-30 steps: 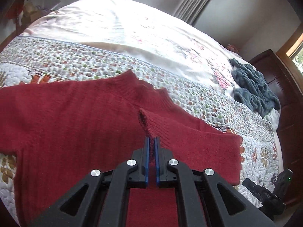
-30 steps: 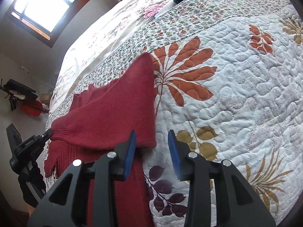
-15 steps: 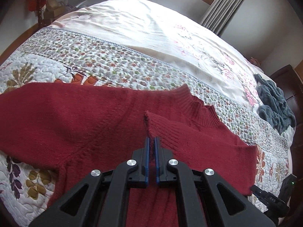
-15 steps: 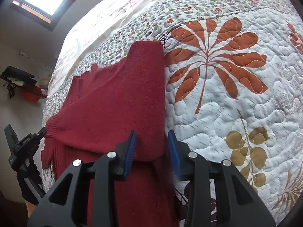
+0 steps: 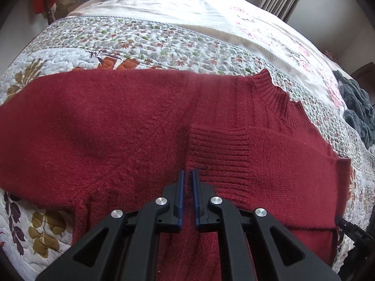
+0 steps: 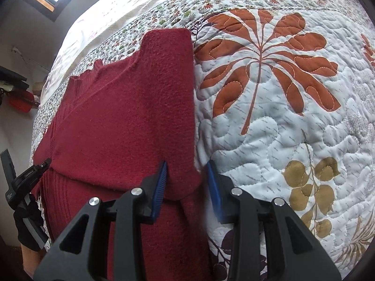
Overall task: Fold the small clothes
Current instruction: 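Drag the cuff further across the body with the left tool and release, then move the open left tool to the cuff of the other sleeve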
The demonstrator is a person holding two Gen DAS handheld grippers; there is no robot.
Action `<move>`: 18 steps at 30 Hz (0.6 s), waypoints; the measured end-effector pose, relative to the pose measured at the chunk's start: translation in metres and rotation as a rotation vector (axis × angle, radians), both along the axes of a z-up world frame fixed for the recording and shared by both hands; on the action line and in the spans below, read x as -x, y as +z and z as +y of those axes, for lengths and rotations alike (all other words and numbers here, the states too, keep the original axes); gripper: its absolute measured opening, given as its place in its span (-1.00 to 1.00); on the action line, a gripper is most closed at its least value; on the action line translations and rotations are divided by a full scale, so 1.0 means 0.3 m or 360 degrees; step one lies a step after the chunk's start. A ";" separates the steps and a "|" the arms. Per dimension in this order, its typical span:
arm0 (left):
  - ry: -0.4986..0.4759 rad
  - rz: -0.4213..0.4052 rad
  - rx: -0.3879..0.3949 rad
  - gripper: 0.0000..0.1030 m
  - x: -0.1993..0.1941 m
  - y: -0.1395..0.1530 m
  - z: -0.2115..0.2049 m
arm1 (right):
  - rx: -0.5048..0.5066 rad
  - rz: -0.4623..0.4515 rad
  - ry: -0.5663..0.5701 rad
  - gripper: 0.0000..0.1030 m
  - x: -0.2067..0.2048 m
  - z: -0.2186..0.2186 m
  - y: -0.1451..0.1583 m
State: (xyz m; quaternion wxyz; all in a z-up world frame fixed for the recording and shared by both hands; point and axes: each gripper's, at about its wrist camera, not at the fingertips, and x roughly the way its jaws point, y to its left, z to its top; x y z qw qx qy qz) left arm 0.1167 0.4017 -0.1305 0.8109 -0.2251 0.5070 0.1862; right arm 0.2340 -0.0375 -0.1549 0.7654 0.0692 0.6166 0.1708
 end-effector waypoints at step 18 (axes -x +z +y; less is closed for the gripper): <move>-0.0332 0.0009 -0.0151 -0.43 -0.089 0.075 -0.262 | 0.0070 -0.0070 0.0252 -0.27 0.048 0.314 0.073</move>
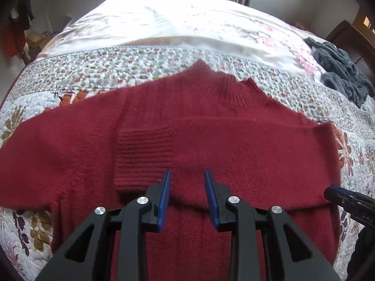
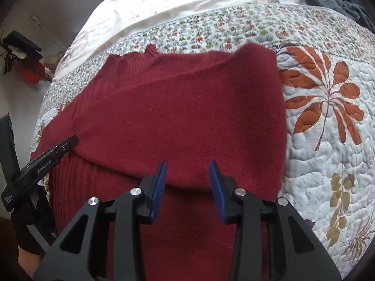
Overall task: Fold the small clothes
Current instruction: 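Move the open left tool to the cuff of the other sleeve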
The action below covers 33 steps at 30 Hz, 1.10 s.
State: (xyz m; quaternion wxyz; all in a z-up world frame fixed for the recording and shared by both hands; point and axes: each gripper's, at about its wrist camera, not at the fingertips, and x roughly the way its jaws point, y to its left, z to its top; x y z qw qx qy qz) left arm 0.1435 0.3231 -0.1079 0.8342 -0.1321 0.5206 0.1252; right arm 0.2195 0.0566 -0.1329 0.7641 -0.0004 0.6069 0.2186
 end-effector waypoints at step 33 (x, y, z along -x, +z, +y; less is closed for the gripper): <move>0.0054 -0.0100 -0.0021 -0.20 0.144 0.047 0.081 | -0.0004 -0.0037 0.0038 0.12 0.083 0.067 0.037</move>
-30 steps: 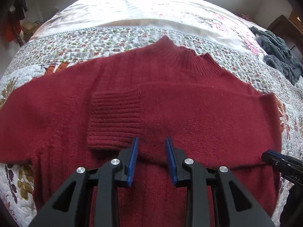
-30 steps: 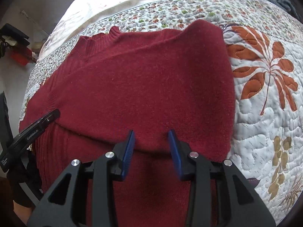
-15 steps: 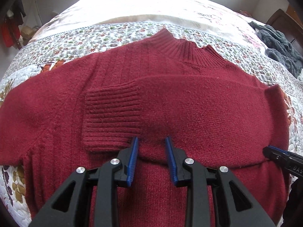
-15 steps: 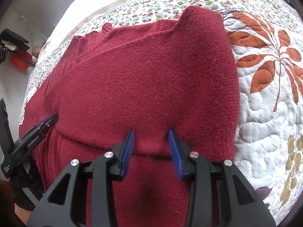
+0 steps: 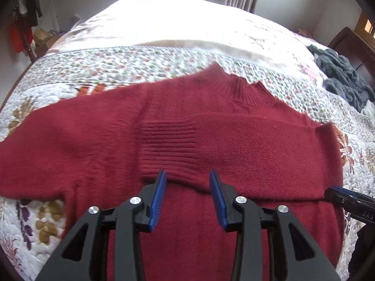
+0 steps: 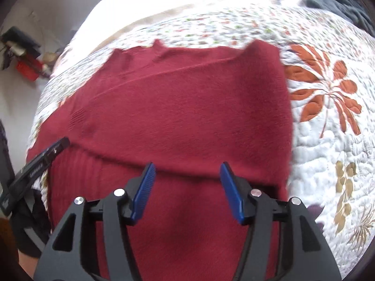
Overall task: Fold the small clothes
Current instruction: 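Move the open left tool to the cuff of the other sleeve, then grasp the other sleeve's ribbed cuff with the left tool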
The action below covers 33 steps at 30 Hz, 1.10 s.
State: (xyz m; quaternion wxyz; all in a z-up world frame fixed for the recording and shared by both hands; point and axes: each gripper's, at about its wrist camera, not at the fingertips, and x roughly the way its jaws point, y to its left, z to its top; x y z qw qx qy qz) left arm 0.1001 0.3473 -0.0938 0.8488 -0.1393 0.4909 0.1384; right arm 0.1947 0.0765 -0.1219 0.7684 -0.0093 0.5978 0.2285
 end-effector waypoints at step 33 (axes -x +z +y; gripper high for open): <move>0.1346 -0.0318 0.0298 0.10 0.961 -0.071 1.353 | 0.0121 0.0048 0.0352 0.27 0.275 0.306 -0.127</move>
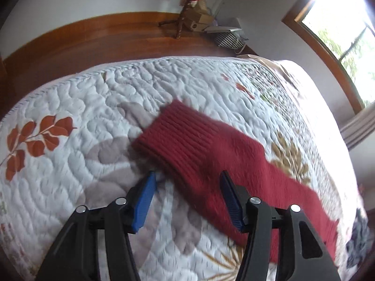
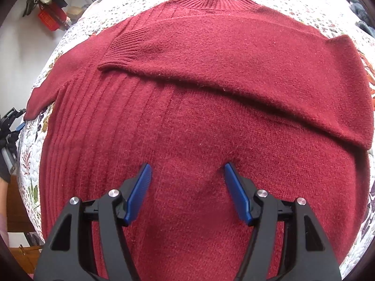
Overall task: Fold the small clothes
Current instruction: 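Grasp the other sleeve's ribbed cuff with the left tool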
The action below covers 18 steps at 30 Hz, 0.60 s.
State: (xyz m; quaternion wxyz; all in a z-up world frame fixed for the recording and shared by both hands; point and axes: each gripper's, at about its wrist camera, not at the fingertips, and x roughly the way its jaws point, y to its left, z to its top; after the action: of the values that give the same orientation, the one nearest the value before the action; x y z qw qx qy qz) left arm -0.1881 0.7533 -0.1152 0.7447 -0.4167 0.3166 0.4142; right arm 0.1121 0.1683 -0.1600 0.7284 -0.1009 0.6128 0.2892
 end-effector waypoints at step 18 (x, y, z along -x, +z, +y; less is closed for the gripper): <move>-0.0021 -0.0013 -0.0127 -0.83 -0.053 0.057 0.060 | 0.0063 -0.0029 0.0019 0.38 0.005 0.080 -0.025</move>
State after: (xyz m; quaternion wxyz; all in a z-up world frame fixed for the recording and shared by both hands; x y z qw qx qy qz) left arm -0.1722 0.7714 -0.0980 0.7647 -0.3863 0.2994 0.4200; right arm 0.1107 0.1921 -0.1674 0.7301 -0.1216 0.6111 0.2806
